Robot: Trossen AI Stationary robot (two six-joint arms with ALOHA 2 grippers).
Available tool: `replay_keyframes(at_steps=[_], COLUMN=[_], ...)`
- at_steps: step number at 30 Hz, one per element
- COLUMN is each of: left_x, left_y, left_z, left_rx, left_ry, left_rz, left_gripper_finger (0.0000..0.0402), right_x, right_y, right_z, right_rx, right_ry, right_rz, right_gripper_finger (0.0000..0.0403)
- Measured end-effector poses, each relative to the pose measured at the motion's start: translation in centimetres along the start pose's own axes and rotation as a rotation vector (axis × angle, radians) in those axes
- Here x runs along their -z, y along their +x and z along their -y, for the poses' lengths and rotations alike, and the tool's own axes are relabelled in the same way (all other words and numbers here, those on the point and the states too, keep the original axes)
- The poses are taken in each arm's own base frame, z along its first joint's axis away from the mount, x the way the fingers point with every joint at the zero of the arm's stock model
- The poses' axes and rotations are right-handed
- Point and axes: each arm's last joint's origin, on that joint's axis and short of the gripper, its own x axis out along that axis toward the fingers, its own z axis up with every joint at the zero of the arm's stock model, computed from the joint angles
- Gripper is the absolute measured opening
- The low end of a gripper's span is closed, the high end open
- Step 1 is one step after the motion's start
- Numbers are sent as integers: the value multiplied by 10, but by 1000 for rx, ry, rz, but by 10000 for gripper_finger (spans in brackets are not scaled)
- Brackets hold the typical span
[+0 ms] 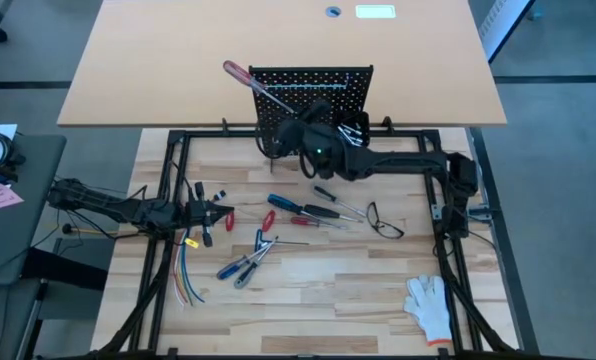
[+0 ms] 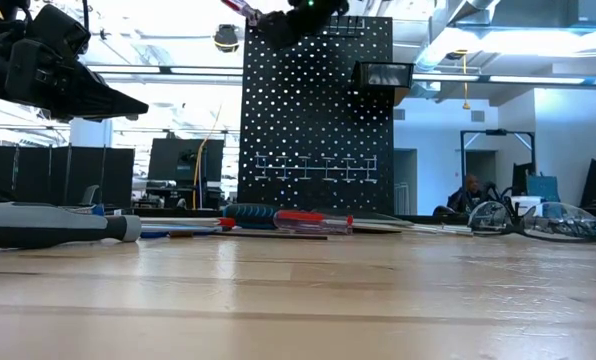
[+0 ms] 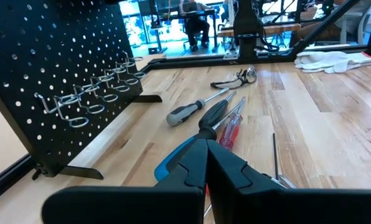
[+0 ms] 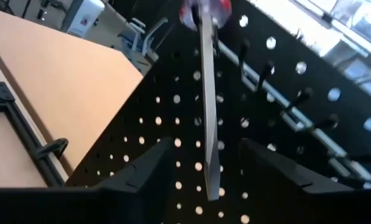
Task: Hang tools onto peg board
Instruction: Hang the red screwdriver on the pegboard
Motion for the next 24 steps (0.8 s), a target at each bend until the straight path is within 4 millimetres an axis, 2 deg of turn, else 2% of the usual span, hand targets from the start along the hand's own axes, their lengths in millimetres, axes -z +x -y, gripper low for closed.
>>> replay_keyframes(at_steps=[15,24], left_x=[0,0], left_y=[0,0], left_z=[0,0], left_rx=[0,0], left_ry=[0,0], left_rz=[0,0], left_gripper_finger=[0,0], right_x=[1,4], right_y=[1,8], right_z=[0,0], right_rx=[-18,-130], right_ry=[45,315], right_rz=[3,41], right_gripper_finger=[14,8])
